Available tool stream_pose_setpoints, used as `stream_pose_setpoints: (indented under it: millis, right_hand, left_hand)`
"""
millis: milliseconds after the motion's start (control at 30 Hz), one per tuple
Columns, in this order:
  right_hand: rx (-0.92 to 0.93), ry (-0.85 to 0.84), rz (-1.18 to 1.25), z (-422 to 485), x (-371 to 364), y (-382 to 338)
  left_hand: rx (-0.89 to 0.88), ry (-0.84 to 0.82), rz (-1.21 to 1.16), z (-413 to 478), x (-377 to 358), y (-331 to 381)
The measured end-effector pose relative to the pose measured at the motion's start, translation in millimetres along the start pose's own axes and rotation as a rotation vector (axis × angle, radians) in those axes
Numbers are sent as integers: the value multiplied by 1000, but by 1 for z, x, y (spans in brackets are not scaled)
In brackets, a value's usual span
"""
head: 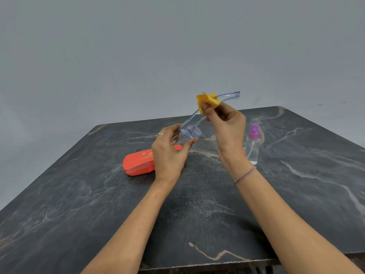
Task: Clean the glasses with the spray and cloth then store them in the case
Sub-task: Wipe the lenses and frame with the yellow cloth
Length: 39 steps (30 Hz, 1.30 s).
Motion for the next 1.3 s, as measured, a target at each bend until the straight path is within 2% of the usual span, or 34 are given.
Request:
stream_pose_setpoints:
  millis: [200,367,667,900,1033,1300]
  right_hand:
    - [5,101,188,9,11,-5]
    - [11,115,302,13,16,-8]
    - [-59,25,258,9,8,0]
    - [-87,100,391,15,17,-3]
    - [-111,33,298,10,8,3]
    - [-49,-195,-72,-8,-9,13]
  left_hand:
    - [8,21,-15,1,1,-4]
    - [9,51,-26,3,4,-8]
    - [-44,19,25,4,7,-9]
    - [-65,23,37,4,6,-10]
    - [-66,29,56,6,10,-11]
    - [-115,-24,117,4,7,-6]
Point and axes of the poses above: each hand's wrist, its own z-axis towards the middle knuckle, its own x-axis out of the back of the hand, y = z × x, the point moved 1 cm from there along z, towards the middle knuckle, and after that the axes turned 9 degrees about -z, right-handed, at the moved point
